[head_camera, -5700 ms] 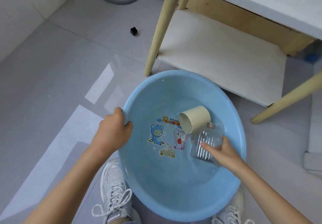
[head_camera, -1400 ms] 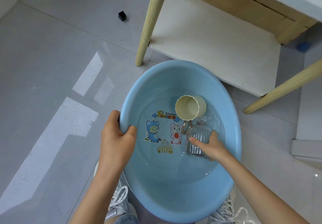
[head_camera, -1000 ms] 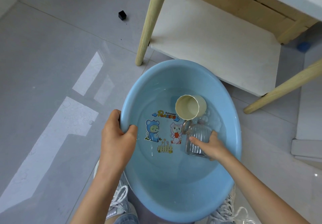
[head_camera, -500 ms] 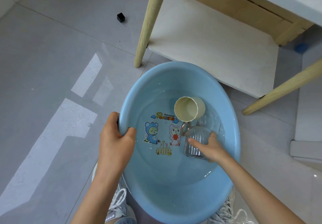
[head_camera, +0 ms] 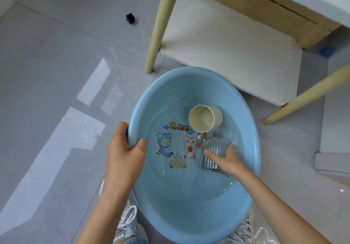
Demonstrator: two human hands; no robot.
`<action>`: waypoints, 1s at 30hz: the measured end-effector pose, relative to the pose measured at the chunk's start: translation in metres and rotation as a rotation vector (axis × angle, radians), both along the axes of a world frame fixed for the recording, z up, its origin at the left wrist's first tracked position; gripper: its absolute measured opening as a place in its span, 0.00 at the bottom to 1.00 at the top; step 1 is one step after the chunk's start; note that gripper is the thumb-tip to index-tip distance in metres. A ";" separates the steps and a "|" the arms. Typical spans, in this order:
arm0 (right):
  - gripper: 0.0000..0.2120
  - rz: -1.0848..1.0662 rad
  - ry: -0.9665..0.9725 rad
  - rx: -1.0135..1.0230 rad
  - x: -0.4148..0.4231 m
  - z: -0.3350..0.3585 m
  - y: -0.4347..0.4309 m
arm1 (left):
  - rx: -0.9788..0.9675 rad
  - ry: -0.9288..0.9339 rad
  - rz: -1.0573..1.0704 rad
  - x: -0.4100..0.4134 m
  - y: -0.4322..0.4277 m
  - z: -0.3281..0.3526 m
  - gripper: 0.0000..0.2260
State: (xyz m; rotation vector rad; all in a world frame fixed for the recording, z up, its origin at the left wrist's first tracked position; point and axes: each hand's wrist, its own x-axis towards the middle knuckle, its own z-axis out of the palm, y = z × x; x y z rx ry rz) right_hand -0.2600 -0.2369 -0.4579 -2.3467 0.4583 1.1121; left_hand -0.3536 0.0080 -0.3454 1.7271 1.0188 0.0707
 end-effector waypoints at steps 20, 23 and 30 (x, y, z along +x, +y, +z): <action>0.38 -0.103 -0.152 -0.011 -0.017 0.003 0.005 | -0.012 0.034 0.011 -0.001 0.010 -0.010 0.07; 0.35 -0.155 -0.223 0.022 -0.023 0.007 0.003 | -0.030 0.052 0.029 0.000 0.015 -0.015 0.05; 0.35 -0.181 -0.355 0.089 -0.033 0.022 -0.001 | -0.079 0.066 0.039 0.001 0.028 -0.029 0.04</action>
